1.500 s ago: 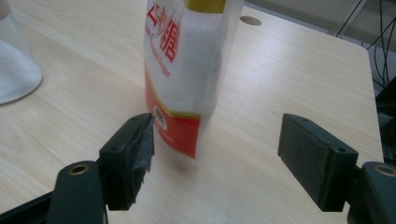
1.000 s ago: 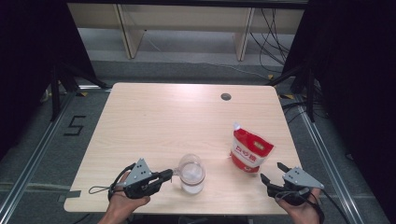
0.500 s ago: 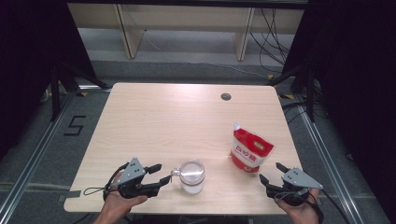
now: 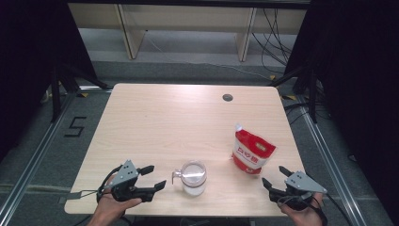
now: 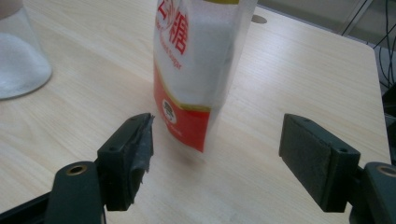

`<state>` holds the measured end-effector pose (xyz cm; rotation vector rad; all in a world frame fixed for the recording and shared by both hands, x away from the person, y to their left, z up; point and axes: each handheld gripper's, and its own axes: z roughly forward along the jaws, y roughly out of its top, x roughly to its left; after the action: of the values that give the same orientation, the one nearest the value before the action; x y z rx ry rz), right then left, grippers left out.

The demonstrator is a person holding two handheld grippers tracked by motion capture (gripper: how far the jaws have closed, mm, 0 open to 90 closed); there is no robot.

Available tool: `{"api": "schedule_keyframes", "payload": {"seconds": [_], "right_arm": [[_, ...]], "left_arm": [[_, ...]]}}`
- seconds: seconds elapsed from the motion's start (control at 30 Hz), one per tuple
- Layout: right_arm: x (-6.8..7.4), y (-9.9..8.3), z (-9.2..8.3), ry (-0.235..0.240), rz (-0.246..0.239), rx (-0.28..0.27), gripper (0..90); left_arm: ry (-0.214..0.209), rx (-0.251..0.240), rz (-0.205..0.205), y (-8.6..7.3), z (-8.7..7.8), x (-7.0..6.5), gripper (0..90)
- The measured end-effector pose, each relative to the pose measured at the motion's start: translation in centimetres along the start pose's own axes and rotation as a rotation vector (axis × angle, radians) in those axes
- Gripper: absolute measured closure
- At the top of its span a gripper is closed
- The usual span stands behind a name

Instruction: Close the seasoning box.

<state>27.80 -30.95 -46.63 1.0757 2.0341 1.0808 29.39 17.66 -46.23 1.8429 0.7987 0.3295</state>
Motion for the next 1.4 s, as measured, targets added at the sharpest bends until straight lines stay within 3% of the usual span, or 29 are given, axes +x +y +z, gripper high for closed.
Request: {"api": "schedule_keyframes", "payload": {"seconds": [0.03, 0.1, 0.13, 0.17, 0.2, 0.23, 0.3, 0.37, 0.4, 0.57, 0.6, 0.63, 0.67, 0.7, 0.73, 0.77, 0.8, 0.83, 0.9, 0.97, 1.0, 1.27, 1.4], "right_arm": [[0.0, -0.1, 0.0, -0.004, -0.014, -0.011, 27.1], [0.1, -0.1, -0.2, 0.008, -0.008, -0.015, 27.0], [0.3, -0.2, -0.2, 0.011, 0.005, -0.011, 27.0], [0.2, -0.2, -0.2, 0.008, -0.024, -0.026, 26.9], [0.5, -0.2, -0.4, 0.024, 0.01, -0.002, 27.0], [0.6, -0.3, -0.5, 0.024, 0.018, -0.006, 26.9], [0.6, -0.4, -0.5, 0.008, -0.022, -0.02, 27.0], [0.7, -0.4, -0.6, 0.017, -0.02, -0.02, 26.9], [1.0, -0.5, -0.8, 0.036, 0.009, 0.0, 26.9], [1.2, -0.7, -0.8, 0.039, -0.015, -0.009, 26.8], [1.4, -0.8, -0.9, 0.047, 0.014, 0.006, 26.7], [1.4, -0.8, -0.9, 0.045, 0.005, 0.0, 26.7], [1.4, -0.9, -0.9, 0.051, 0.006, 0.005, 26.7], [1.4, -1.0, -0.9, 0.049, -0.004, 0.001, 26.6], [1.8, -1.0, -1.0, 0.052, 0.041, 0.023, 26.5], [1.6, -1.1, -0.9, 0.048, 0.004, 0.008, 26.5], [1.7, -1.1, -0.9, 0.051, 0.005, 0.005, 26.5], [1.7, -1.2, -0.9, 0.063, 0.01, 0.014, 26.5], [1.6, -1.2, -0.9, 0.052, -0.024, -0.005, 26.4], [1.6, -1.3, -0.9, 0.051, -0.028, -0.009, 26.4], [1.9, -1.4, -0.9, 0.056, 0.002, -0.001, 26.4], [1.7, -1.5, -0.9, 0.058, -0.041, -0.001, 26.3], [1.7, -1.5, -0.9, 0.06, -0.039, 0.001, 26.2]], "left_arm": [[0.002, 0.0, 0.034, 0.0, -0.1, 0.2, 28.3], [0.01, -0.015, 0.005, -0.2, -0.3, 0.2, 27.8], [0.019, -0.006, 0.01, -0.2, -0.6, 0.2, 27.8], [0.019, -0.009, 0.005, -0.3, -0.6, 0.2, 27.6], [0.008, -0.011, 0.028, -0.3, -0.7, 0.4, 27.0], [0.021, -0.004, 0.004, -0.4, -0.8, 0.3, 25.8], [0.032, 0.006, 0.011, -0.6, -1.0, 0.3, 24.6], [0.023, 0.001, 0.004, -0.9, -0.9, 0.2, 24.6], [0.022, 0.005, 0.008, -1.0, -1.0, 0.2, 24.6], [0.021, 0.042, 0.015, -1.5, -1.0, 0.1, 23.4], [0.014, 0.039, 0.035, -1.6, -1.0, 0.2, 23.1], [0.015, 0.04, 0.005, -1.8, -0.9, 0.1, 22.9], [0.017, 0.057, 0.048, -1.8, -0.9, 0.2, 22.6], [0.015, 0.059, 0.045, -1.9, -0.9, 0.2, 22.5], [0.02, 0.065, 0.04, -2.0, -0.9, 0.1, 22.5], [0.014, 0.065, 0.043, -2.1, -0.8, 0.2, 22.4], [0.015, 0.068, 0.018, -2.2, -0.8, 0.0, 22.3], [0.014, 0.072, 0.02, -2.2, -0.8, 0.0, 22.3], [0.009, 0.073, 0.044, -2.2, -0.8, 0.1, 22.0], [0.011, 0.073, 0.047, -2.3, -0.8, 0.1, 21.9], [0.011, 0.073, 0.045, -2.3, -0.8, 0.1, 21.8], [0.016, 0.078, 0.047, -2.3, -0.8, 0.0, 21.6], [0.017, 0.081, 0.048, -2.4, -0.8, 0.1, 21.5]]}}
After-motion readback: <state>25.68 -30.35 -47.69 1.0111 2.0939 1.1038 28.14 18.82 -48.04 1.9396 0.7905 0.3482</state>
